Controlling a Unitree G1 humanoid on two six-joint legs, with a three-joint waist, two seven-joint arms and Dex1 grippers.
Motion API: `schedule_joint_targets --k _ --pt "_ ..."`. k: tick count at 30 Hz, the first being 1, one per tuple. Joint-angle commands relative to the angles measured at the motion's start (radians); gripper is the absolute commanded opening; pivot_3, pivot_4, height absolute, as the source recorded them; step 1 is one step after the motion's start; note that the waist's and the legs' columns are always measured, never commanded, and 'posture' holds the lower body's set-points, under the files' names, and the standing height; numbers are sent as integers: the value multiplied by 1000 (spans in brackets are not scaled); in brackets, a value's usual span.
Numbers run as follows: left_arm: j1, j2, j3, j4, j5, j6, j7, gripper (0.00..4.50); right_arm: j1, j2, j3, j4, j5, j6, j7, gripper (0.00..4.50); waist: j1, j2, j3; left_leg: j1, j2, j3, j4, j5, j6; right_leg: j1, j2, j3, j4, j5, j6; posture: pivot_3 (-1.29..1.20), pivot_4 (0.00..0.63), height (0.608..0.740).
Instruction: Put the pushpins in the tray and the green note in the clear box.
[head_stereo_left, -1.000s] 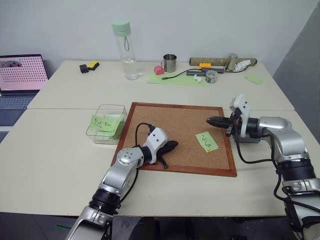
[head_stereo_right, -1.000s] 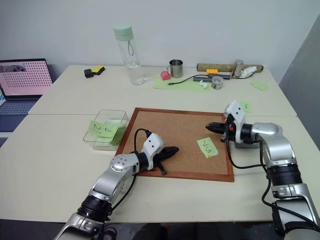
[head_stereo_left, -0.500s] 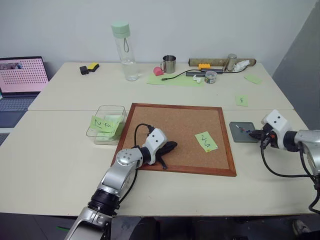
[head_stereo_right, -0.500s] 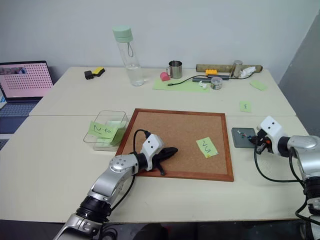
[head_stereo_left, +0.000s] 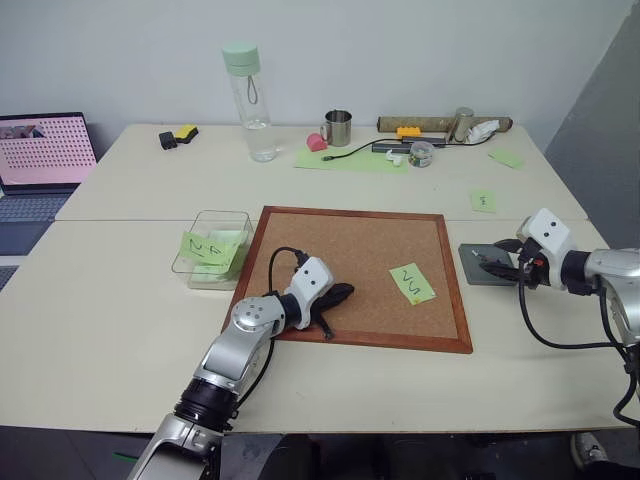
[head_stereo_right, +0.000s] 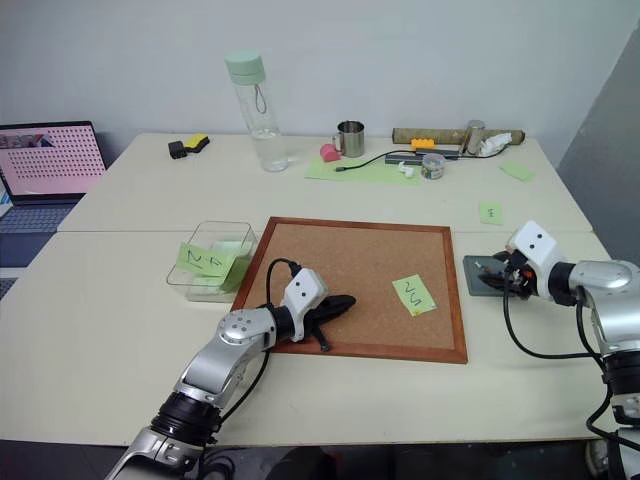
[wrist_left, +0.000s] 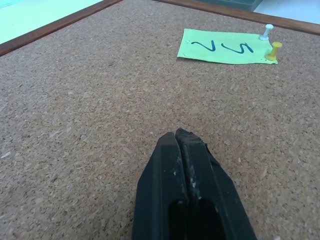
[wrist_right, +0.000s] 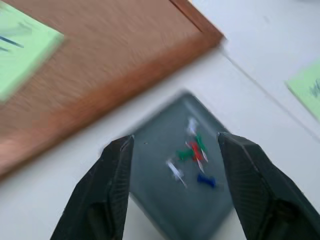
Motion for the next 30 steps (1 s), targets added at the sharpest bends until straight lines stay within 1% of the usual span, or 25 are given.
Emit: schedule_joint_targets --k 1,4,8,19,22,23,24,26,27,30 --pt "34 16 -9 38 21 31 -2 0 36 20 17 -165 40 53 11 2635 0 0 0 0 0 0 0 0 0 0 0 0 0 0 0 0 150 740" --pt "31 16 -9 43 22 29 -2 0 55 61 43 -215 51 83 -2 2635 0 0 0 0 0 0 0 0 0 0 0 0 0 0 0 0 150 740" --pt "31 24 -8 44 26 26 -4 0 62 118 66 -202 40 84 -29 2635 0 -1 0 0 0 0 0 0 0 0 0 0 0 0 0 0 150 740" --pt "31 31 1 41 24 29 -2 0 92 161 89 -156 34 58 -32 2635 -1 -1 0 0 0 0 0 0 0 0 0 0 0 0 0 0 150 740" --pt "31 31 1 41 24 30 -1 0 89 169 86 -131 32 52 -36 2078 -1 0 0 0 0 0 0 0 0 0 0 0 0 0 0 0 150 740" --pt "31 30 1 41 24 30 0 0 90 171 85 -127 33 51 -35 2000 -1 -1 0 0 0 0 0 0 0 0 0 0 0 0 0 0 150 740" --pt "31 29 1 41 24 31 1 0 92 172 83 -125 35 53 -33 1712 -1 -1 0 0 0 0 0 0 0 0 0 0 0 0 0 0 150 740" --pt "32 29 1 41 24 30 2 0 98 172 83 -124 35 51 -26 1446 -1 0 0 0 0 0 0 0 0 0 0 0 0 0 0 0 150 740" --pt "32 28 1 41 24 30 2 0 100 171 84 -123 33 49 -24 1161 -1 -1 0 0 0 0 0 0 0 0 0 0 0 0 0 0 150 740" --pt "31 34 -2 50 32 25 2 0 103 172 83 -120 31 44 -22 523 -1 -1 0 0 0 0 0 0 0 0 0 0 0 0 0 0 150 740"
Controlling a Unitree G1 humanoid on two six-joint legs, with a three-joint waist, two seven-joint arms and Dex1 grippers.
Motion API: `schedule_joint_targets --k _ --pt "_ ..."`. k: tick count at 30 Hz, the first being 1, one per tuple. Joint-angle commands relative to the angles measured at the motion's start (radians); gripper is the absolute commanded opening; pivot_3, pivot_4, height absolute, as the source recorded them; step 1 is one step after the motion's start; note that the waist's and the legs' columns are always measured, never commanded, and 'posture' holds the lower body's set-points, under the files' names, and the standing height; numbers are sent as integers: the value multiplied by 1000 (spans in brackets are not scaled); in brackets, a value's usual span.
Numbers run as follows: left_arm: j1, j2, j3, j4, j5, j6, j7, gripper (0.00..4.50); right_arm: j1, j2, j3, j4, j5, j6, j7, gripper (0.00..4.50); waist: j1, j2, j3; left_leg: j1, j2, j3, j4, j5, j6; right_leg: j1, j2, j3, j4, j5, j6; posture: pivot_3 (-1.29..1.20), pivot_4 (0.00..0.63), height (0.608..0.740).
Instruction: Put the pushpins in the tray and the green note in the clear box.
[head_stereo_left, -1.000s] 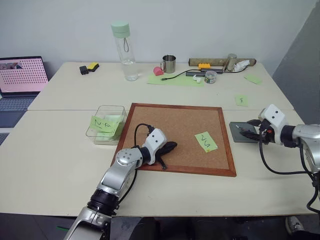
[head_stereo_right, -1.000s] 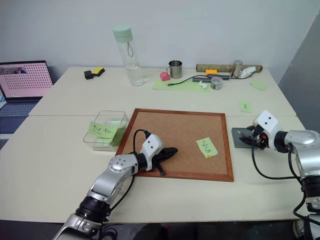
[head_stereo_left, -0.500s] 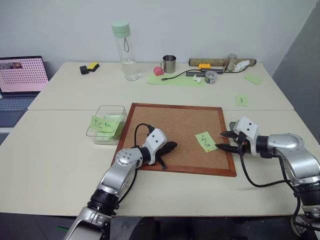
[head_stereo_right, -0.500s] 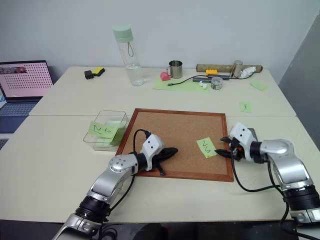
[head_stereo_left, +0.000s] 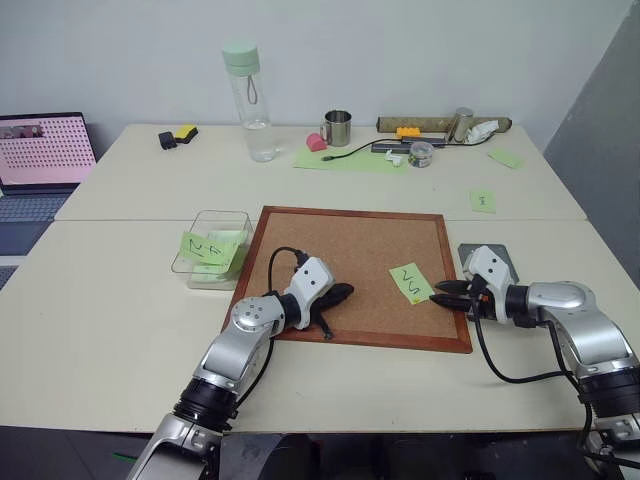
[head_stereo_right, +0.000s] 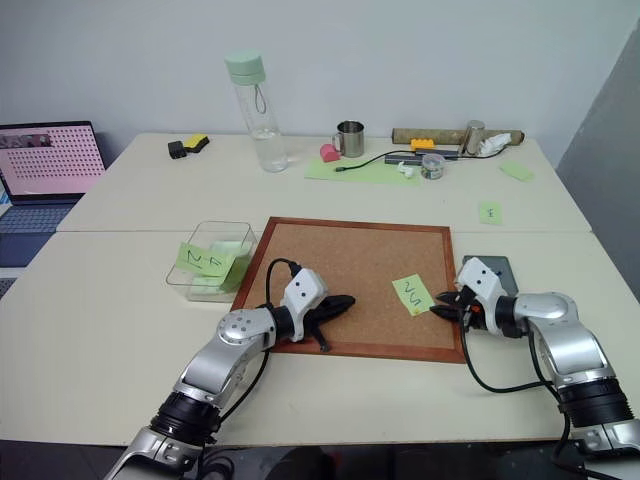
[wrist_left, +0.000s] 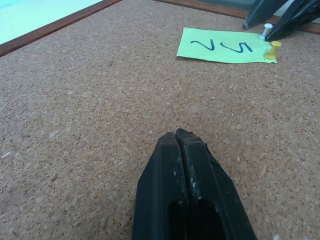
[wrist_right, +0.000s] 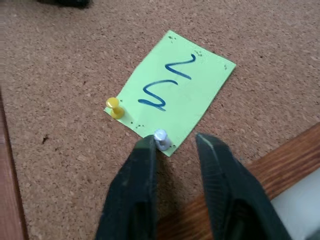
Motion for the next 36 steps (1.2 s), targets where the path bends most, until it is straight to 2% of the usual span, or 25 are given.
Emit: schedule_joint_targets --k 1,3,8,17,22,27,32,36 --pt "33 29 -4 47 31 27 1 0 1 -7 -16 -8 7 -22 -2 303 0 0 0 0 0 0 0 0 0 0 0 0 0 0 0 0 150 740" --pt "32 28 -4 50 32 26 3 0 6 -9 -18 -15 13 -25 4 22 0 0 0 0 0 0 0 0 0 0 0 0 0 0 0 0 150 740" --pt "33 26 -4 59 36 26 12 0 13 -8 -54 -57 67 4 13 22 0 0 0 0 0 0 0 0 0 0 0 0 0 0 0 0 150 740" --pt "28 21 -5 94 48 14 39 0 10 -4 -178 -123 228 194 -31 22 1 0 0 1 0 -1 0 0 0 2 0 0 0 0 0 0 150 740" --pt "21 18 -8 109 48 8 45 0 -9 6 -258 -129 291 272 -96 22 0 0 0 12 0 -2 -3 0 1 14 0 -2 -3 -1 1 0 150 740" --pt "17 15 -13 112 50 5 45 0 -32 -69 -247 47 138 202 -216 22 2 0 0 12 0 -3 -2 0 1 14 0 -2 -3 -1 1 0 150 740" --pt "15 10 -11 116 47 1 51 0 -67 -100 -207 185 33 135 -274 22 1 1 -1 12 0 -3 -2 0 0 14 0 -2 -3 -1 1 0 150 740" --pt "15 7 -15 114 48 1 50 0 -95 -84 -204 230 19 134 -290 904 0 1 -1 12 0 -2 -2 0 0 14 0 -2 -2 -1 1 0 150 740"
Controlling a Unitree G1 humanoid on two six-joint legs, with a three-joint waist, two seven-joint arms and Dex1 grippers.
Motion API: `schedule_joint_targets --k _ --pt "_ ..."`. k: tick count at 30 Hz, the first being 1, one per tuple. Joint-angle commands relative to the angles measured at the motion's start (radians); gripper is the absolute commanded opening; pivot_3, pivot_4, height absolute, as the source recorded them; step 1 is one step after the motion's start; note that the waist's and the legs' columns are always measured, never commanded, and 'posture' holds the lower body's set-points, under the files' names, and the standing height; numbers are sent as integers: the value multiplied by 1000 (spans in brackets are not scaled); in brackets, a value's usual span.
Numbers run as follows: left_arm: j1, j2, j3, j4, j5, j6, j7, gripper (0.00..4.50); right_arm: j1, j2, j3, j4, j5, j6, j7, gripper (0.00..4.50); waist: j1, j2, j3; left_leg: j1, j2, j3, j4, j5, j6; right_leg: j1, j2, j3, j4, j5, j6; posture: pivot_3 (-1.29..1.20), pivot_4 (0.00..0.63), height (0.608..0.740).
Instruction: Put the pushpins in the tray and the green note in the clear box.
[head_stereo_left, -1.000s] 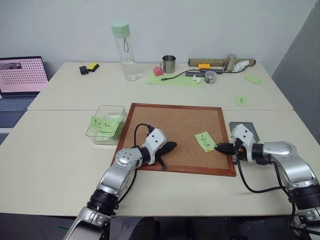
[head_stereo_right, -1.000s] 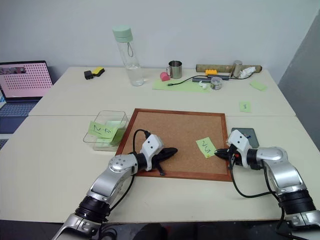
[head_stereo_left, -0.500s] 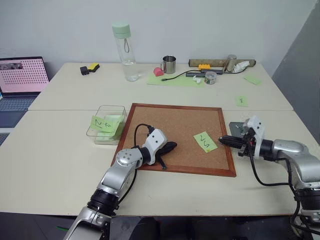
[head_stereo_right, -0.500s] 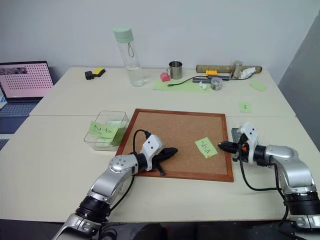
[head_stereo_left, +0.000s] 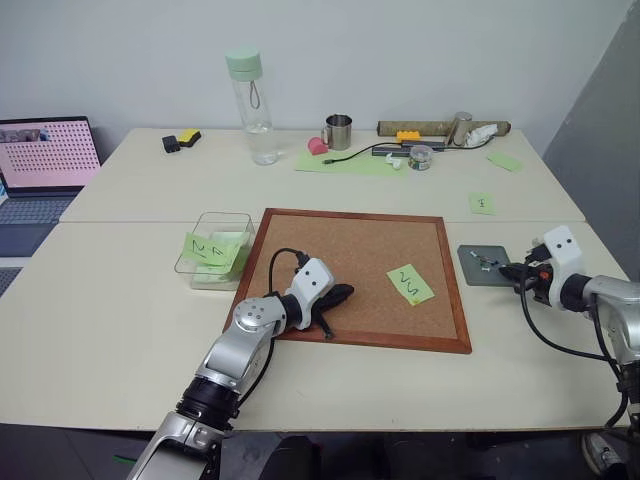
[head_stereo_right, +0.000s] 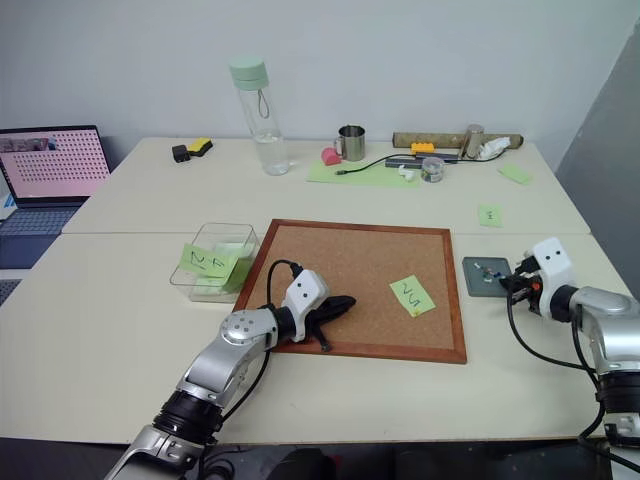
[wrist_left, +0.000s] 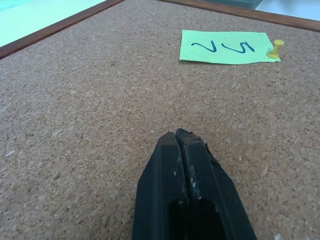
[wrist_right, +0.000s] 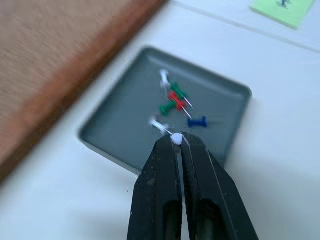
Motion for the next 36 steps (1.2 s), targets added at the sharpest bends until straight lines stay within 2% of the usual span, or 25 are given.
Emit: schedule_joint_targets --k 1,6,10,13,18,22,31,34,36 --pt "26 12 -3 65 47 26 29 0 -36 -2 -8 1 -9 -30 -6 1134 0 0 0 0 0 0 0 0 0 0 0 0 0 0 0 0 150 740" --pt "30 17 1 60 46 26 29 0 -30 -10 -17 -45 18 -55 49 2145 0 0 0 0 0 0 0 0 0 0 0 0 0 0 0 0 150 740" --pt "32 18 5 58 45 26 31 0 39 -50 8 -220 53 -108 184 3129 1 0 0 0 0 -1 0 0 0 0 0 0 0 0 0 0 150 740" --pt "29 18 8 61 43 23 30 0 95 -58 53 -379 90 -96 261 3129 -1 0 0 0 0 -1 0 0 0 0 0 -1 -1 -1 1 0 150 740" --pt "15 17 7 75 44 17 24 0 140 -14 150 -517 76 -94 256 3129 0 -1 1 0 0 -3 0 0 0 1 0 -2 -1 -1 1 0 150 740" --pt "6 15 3 81 44 16 21 0 137 37 217 -498 37 -130 233 3129 1 -2 1 0 0 -3 0 0 0 1 0 -2 -2 -1 1 0 150 740" --pt "21 14 1 70 42 20 26 0 98 98 232 -357 22 -203 237 3129 2 -2 1 -1 0 -4 0 0 0 1 0 -2 -2 -1 1 0 150 740" --pt "19 15 2 71 43 21 26 0 93 114 229 -321 25 -218 238 2669 2 -2 1 -1 0 -4 0 0 0 1 0 -2 -2 -1 1 0 150 740" --pt "21 16 2 70 43 21 26 0 92 120 225 -306 25 -227 241 2114 1 -2 1 -1 0 -4 0 0 0 1 0 -2 -2 -1 1 0 150 740"
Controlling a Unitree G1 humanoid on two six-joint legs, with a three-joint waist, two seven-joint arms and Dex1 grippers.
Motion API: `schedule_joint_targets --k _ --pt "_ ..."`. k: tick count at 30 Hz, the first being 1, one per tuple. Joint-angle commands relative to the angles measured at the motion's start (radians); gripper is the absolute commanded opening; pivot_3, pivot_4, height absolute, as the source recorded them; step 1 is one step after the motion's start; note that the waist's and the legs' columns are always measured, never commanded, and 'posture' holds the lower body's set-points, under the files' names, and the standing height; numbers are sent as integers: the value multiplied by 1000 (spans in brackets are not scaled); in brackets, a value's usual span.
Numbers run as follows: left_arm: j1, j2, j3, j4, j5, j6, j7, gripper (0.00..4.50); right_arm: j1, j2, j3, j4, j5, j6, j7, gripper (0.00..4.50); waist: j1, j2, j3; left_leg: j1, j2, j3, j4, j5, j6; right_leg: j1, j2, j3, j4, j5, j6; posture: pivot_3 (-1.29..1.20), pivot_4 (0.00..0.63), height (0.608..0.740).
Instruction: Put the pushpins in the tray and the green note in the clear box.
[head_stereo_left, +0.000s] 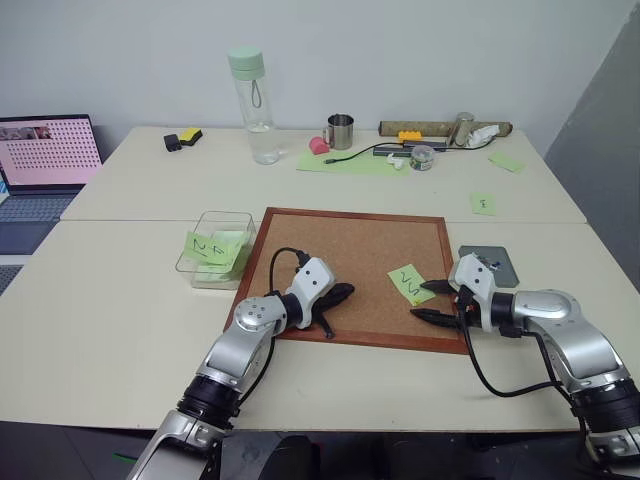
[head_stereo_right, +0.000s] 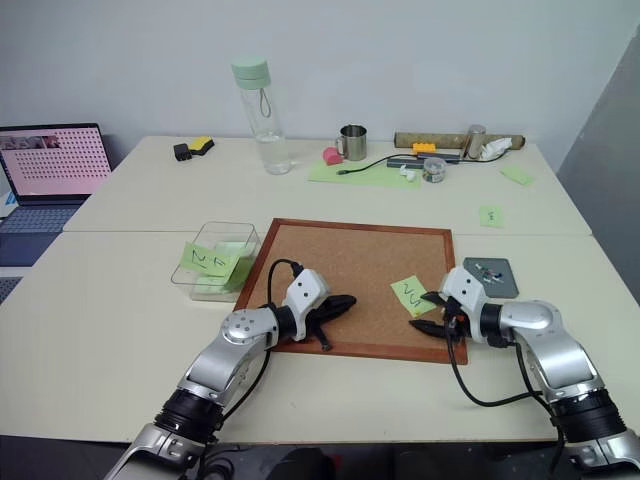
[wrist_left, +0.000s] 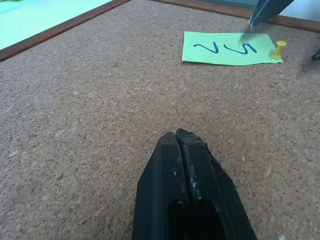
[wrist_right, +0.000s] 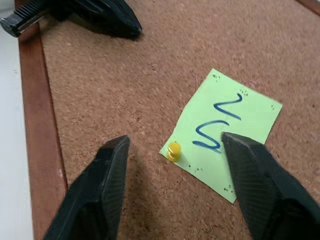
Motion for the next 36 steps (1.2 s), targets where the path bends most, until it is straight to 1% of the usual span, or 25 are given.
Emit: schedule_joint_targets --k 1,10,11,14,20,25,27,28,32,33,35,36 --pt "30 18 4 57 43 35 26 0 -16 5 -18 8 8 -32 11 1905 0 0 0 0 0 0 0 0 0 0 0 0 0 0 0 0 150 740" --pt "34 22 3 61 43 37 23 0 -2 9 -16 7 17 -31 27 79 0 0 0 0 0 0 0 0 0 0 0 0 0 0 0 0 150 740" --pt "34 22 4 61 42 37 23 0 -1 7 -17 3 19 -29 31 11 0 0 0 0 0 0 0 0 0 0 0 0 0 0 0 0 150 740" --pt "34 20 6 62 41 37 25 0 3 -3 -20 -26 27 -25 44 11 0 0 0 0 0 0 0 0 0 0 0 0 0 0 0 0 150 740" --pt "37 2 40 55 18 44 52 0 -20 -32 -55 -147 72 3 54 11 0 1 1 -1 0 -1 -1 0 0 -1 0 0 -1 0 0 0 150 740" --pt "35 -2 64 29 3 40 74 0 -44 -48 -63 -187 71 -4 46 11 1 0 2 -1 0 -2 -1 0 0 0 0 -2 -2 0 0 0 150 740" --pt "44 -7 102 -20 -61 80 57 375 -53 -53 -60 -187 50 -34 35 0 0 -1 2 -1 0 -2 -1 0 0 0 0 -2 -2 0 0 0 150 740" --pt "50 -12 128 -56 -109 117 42 438 -57 -53 -57 -184 38 -51 29 0 -1 -1 3 -1 0 -2 -1 0 0 0 0 -2 -2 0 0 0 150 740" --pt "79 -43 275 -252 -417 384 19 1161 -76 -42 -51 -162 -17 -131 -7 0 -6 -2 9 -3 1 -2 -1 0 0 -2 0 -2 -2 0 0 0 150 740" --pt "89 -55 313 -294 -501 453 34 1427 -82 -35 -52 -155 -26 -148 -19 0 -5 -3 11 -3 1 -2 -1 0 0 -3 0 -3 -2 0 0 0 150 740" --pt "117 -75 367 -364 -635 570 64 1681 -94 -24 -54 -148 -40 -174 -38 0 -2 -4 12 -5 1 -3 -1 0 0 -3 0 -3 -4 0 1 0 150 740" --pt "128 -84 384 -388 -682 613 79 1856 -97 -22 -55 -147 -44 -184 -42 0 -1 -4 12 -5 1 -3 -1 0 -1 -3 0 -3 -5 0 1 0 150 740"
